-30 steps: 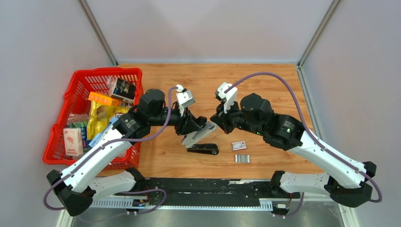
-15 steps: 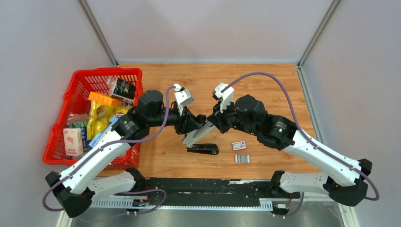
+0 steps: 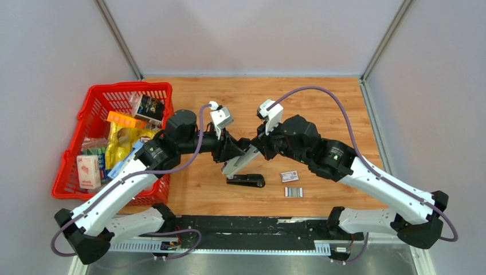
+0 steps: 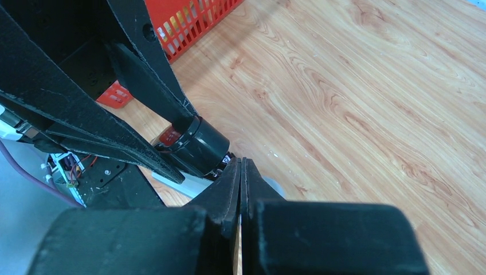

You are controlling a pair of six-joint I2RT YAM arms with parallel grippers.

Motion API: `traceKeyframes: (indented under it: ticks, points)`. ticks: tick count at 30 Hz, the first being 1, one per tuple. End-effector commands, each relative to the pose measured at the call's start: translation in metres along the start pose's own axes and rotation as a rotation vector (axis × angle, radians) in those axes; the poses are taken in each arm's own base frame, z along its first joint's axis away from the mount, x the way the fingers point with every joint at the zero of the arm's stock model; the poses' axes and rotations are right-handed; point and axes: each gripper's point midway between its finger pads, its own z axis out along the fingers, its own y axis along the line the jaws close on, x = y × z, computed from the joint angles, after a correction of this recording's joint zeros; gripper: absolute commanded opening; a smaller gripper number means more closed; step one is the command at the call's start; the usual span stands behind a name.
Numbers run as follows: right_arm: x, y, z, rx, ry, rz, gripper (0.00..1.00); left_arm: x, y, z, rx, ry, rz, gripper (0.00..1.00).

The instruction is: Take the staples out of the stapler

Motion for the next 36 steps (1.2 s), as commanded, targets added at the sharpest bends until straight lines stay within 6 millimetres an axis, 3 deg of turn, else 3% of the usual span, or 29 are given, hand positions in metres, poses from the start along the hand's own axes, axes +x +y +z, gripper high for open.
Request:
traceKeyframes:
  ticks: [1, 9, 17, 25, 36]
  points:
    - [0.0, 0.0, 0.006, 0.008, -0.012, 0.012, 0.0, -0.037, -0.008, -0.005, 0.006, -0.131, 0.057, 0.0]
    - [0.035, -0.012, 0.014, 0.063, 0.062, 0.013, 0.0, -0.053, 0.0, -0.012, -0.065, -0.209, 0.053, 0.0]
    - [0.052, -0.01, 0.023, 0.053, 0.079, 0.043, 0.0, -0.073, 0.01, -0.018, -0.139, -0.304, 0.055, 0.0]
    - [0.064, -0.005, 0.036, 0.036, 0.084, 0.088, 0.0, -0.089, 0.019, -0.024, -0.204, -0.389, 0.044, 0.0]
    - [0.068, -0.008, 0.053, 0.062, 0.06, 0.126, 0.0, -0.093, 0.041, -0.025, -0.306, -0.445, 0.036, 0.0]
